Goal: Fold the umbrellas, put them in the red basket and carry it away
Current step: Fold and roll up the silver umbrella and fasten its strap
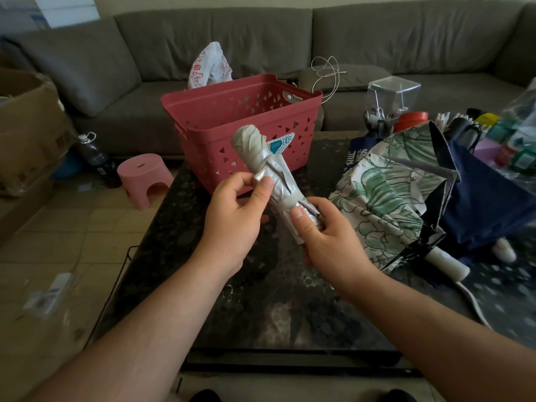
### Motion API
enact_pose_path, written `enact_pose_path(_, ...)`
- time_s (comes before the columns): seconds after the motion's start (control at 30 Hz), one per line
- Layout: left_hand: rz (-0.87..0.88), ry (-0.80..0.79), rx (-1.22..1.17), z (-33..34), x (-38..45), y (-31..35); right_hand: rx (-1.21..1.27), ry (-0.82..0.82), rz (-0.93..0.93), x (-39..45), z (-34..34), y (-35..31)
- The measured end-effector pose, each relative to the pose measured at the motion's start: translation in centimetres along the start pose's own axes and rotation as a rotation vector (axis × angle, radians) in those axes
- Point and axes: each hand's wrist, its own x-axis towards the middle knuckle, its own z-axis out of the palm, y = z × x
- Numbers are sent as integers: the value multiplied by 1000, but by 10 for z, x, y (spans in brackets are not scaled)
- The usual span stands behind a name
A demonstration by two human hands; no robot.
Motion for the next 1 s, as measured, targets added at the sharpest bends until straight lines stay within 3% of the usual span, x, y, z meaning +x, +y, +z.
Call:
enact_pose_path(0.27,-184,-25,-194,-5,7,6,132,-76,69,-1,2,-8)
enact_pose_path(0.57,-216,-26,-252,-7,9,8,181,-175,64,1,4,-12)
enact_pose_path(0.8,-116,-25,-141,-5,8,-1,225,-178,126,-2,0,-14)
enact_pose_path(1.0,-236,-48,-247,-6,9,4,206,-182,103,-2,0,-14)
